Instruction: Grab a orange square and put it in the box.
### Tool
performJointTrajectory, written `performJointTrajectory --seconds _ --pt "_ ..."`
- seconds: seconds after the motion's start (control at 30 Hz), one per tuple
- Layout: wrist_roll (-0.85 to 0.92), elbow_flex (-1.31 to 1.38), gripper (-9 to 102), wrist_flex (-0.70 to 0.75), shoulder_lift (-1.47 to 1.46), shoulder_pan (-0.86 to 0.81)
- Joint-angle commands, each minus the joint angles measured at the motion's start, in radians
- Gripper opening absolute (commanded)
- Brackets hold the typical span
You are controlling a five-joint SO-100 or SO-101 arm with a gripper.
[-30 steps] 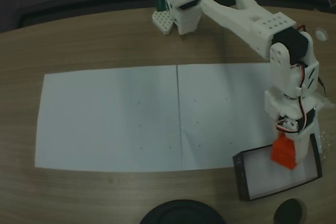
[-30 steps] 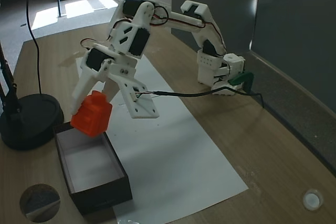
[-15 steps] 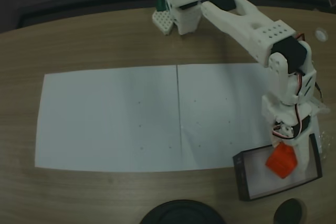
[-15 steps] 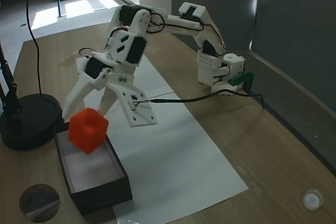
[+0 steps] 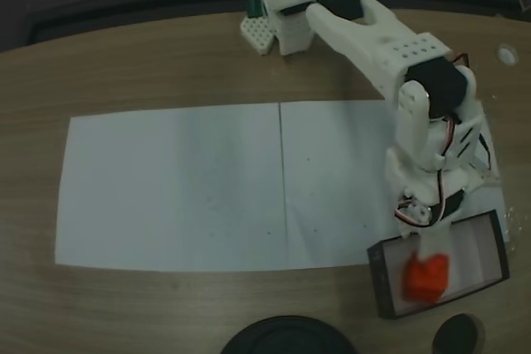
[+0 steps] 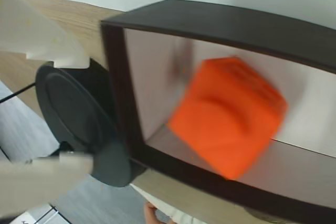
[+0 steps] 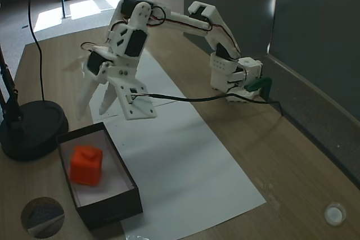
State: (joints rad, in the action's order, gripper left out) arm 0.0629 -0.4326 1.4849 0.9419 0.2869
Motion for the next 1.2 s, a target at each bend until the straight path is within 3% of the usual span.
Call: performJointTrajectory --seconds 0.0,0.1,0.27,0.57,0.83,1.03,1.17 --pt "0.071 0.155 1 0.098 0.202 -0.084" --pt "0.043 0.252 0 0.244 0.334 -0.169" --pt "-0.075 0.195 0 0.252 0.647 -0.344" --pt "-0.077 -0.565 0 0.239 1.305 -0.451" --pt "0.026 -1.15 0 0.058 1.835 -0.46" --pt "0.032 -1.496 0 -0.258 2.112 -0.517" --pt "0.032 -1.704 0 -0.341 2.246 -0.522"
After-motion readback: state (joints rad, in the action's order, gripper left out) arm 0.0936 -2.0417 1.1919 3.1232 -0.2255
